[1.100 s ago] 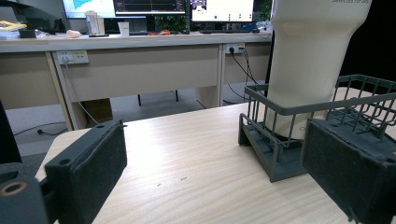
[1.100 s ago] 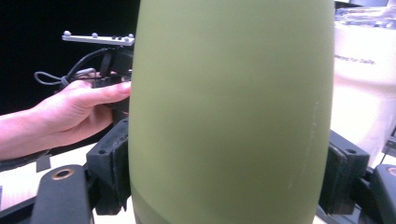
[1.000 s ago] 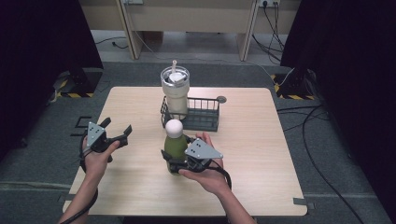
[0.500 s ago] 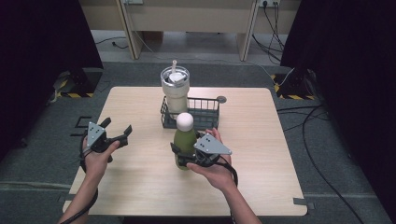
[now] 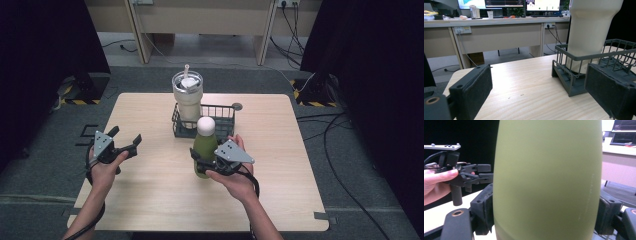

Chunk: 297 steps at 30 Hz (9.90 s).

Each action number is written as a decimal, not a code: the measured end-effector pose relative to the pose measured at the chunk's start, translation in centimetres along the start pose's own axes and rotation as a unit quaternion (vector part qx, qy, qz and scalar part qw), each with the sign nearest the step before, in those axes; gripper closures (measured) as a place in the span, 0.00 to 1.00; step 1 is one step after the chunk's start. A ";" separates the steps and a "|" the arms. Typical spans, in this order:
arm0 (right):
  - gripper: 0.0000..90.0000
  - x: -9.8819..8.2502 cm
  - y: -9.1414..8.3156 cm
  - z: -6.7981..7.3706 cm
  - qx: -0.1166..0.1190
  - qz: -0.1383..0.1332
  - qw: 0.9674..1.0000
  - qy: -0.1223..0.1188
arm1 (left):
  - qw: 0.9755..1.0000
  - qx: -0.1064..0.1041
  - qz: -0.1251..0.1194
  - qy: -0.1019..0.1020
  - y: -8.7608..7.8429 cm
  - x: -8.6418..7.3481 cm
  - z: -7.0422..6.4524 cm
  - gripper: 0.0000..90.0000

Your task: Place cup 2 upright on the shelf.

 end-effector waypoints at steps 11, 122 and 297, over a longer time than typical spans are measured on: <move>0.25 0.3 -0.2 -1.3 -0.021 -0.001 1.000 -0.001 | 1.000 0.001 0.001 -0.001 0.0 -0.1 0.1 0.08; 0.25 5.8 3.4 -11.6 -0.154 -0.027 0.988 0.002 | 1.000 -0.002 0.002 -0.004 0.1 -0.2 -0.2 0.09; 0.10 0.3 10.8 -17.4 -0.204 0.045 0.978 0.020 | 1.000 -0.001 0.013 -0.011 0.1 -1.1 -0.1 0.12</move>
Point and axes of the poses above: each handheld gripper's, and its own axes: y roughly forward along the jaws, x roughly out of its top, z roughly to its left, the point moved 10 cm from there along y, roughly forward along the jaws, and after that the axes turned 4 degrees about -z, right-handed, at the moved point
